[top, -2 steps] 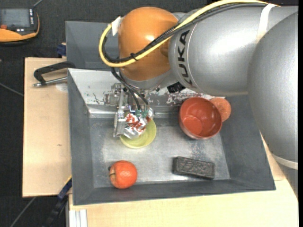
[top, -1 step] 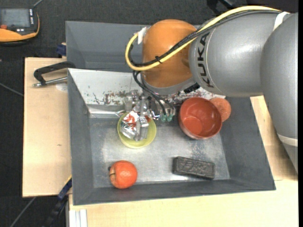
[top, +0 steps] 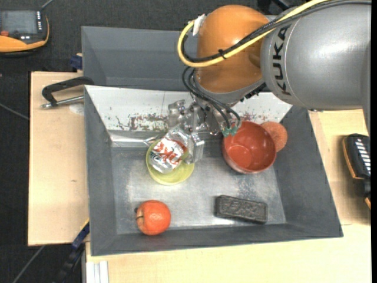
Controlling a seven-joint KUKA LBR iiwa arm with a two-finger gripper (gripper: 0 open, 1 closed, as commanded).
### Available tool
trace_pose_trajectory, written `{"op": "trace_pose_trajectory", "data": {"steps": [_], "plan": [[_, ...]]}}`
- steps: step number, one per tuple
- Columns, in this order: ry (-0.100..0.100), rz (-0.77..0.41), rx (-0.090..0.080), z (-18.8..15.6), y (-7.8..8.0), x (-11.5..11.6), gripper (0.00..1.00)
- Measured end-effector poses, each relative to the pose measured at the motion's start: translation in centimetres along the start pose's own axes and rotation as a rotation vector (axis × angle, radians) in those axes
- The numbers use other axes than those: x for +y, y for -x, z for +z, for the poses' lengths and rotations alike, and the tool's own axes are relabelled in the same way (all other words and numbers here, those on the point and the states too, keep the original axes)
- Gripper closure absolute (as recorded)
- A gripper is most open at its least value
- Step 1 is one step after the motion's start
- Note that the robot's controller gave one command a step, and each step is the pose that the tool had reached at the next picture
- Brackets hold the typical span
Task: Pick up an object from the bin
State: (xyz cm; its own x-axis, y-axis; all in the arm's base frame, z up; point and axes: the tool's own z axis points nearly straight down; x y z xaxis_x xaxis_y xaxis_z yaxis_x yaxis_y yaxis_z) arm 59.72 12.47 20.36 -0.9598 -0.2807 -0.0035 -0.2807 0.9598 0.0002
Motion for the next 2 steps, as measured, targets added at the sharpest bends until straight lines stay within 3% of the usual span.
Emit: {"op": "trace_pose_trajectory", "data": {"steps": [1,2], "plan": [[-0.005,-0.186,-0.01,-5.15,-3.33,-6.84,0.0],[0.0,-0.188,-0.007,-4.96,-3.31,-6.49,1.0]]}}
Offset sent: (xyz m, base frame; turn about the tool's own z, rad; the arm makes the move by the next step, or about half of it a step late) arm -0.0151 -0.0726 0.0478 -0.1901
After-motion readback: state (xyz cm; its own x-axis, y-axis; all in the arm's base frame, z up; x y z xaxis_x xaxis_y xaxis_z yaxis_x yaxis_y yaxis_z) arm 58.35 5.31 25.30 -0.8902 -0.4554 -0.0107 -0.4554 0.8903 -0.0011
